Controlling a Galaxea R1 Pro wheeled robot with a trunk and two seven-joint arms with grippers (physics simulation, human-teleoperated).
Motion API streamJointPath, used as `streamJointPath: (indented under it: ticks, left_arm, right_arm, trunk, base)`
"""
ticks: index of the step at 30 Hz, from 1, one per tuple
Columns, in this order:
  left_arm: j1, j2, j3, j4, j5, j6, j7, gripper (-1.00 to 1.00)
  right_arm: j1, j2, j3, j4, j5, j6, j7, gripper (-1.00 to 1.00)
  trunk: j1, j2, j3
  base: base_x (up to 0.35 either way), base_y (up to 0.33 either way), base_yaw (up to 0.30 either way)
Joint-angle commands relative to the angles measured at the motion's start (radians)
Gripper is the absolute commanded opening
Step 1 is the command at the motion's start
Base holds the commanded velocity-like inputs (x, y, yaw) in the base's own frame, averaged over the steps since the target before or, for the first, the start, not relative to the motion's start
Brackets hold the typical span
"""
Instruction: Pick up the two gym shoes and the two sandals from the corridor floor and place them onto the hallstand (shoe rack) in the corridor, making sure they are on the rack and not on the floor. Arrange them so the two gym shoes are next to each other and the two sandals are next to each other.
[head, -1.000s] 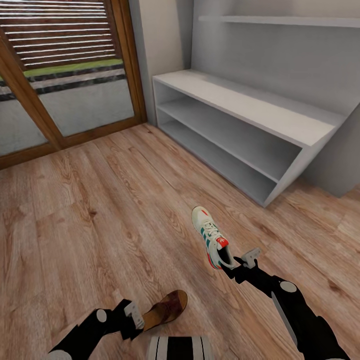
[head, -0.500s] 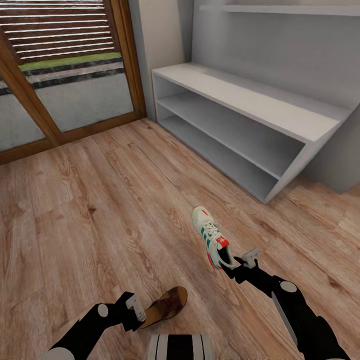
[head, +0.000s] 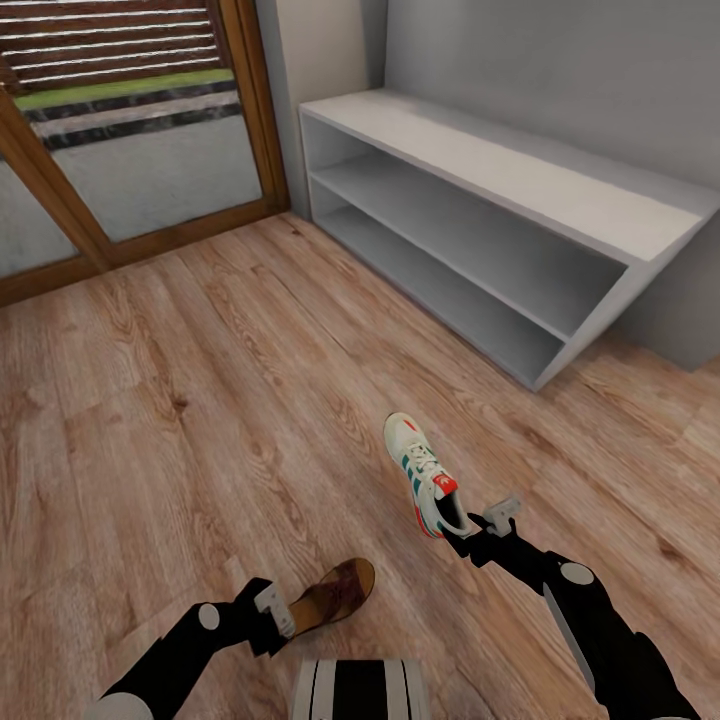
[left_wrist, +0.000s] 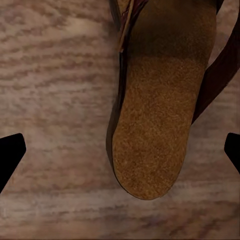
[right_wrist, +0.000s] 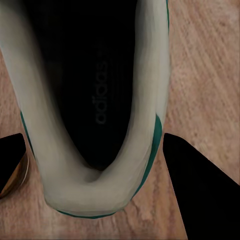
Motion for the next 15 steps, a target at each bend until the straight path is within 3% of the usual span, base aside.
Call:
streamJointPath:
  ticks: [1, 5, 12, 15]
  left_arm:
    - [0.000, -0.001, -0.002, -0.012, -0.010, 0.000, -0.001, 1.00]
    - [0.000, -0.009, -0.002, -0.038, -0.018, 0.039, 0.000, 1.00]
    - [0.004, -0.023, 0.000, -0.043, -0.080, 0.055, 0.051, 1.00]
    - [0.007, -0.027, -0.001, -0.042, -0.090, 0.056, 0.064, 1.00]
  right_arm:
    - [0.000, 0.000, -0.002, -0.002, 0.007, 0.004, 0.005, -1.00]
    - [0.000, 0.000, -0.002, -0.002, 0.007, 0.004, 0.005, -1.00]
    - [0.000, 0.000, -0.002, -0.002, 0.007, 0.004, 0.005, -1.00]
    - [0.000, 0.000, -0.002, -0.002, 0.007, 0.004, 0.005, -1.00]
  trunk:
    - [0.000, 0.000, -0.002]
    - [0.000, 0.000, -0.008]
    - [0.000, 0.000, -0.018]
    - [0.000, 0.000, -0.020]
  base:
    - [0.000, 0.000, 0.000]
    - [0.000, 0.000, 0.000]
    - [0.000, 0.000, 0.000]
    - [0.000, 0.000, 0.000]
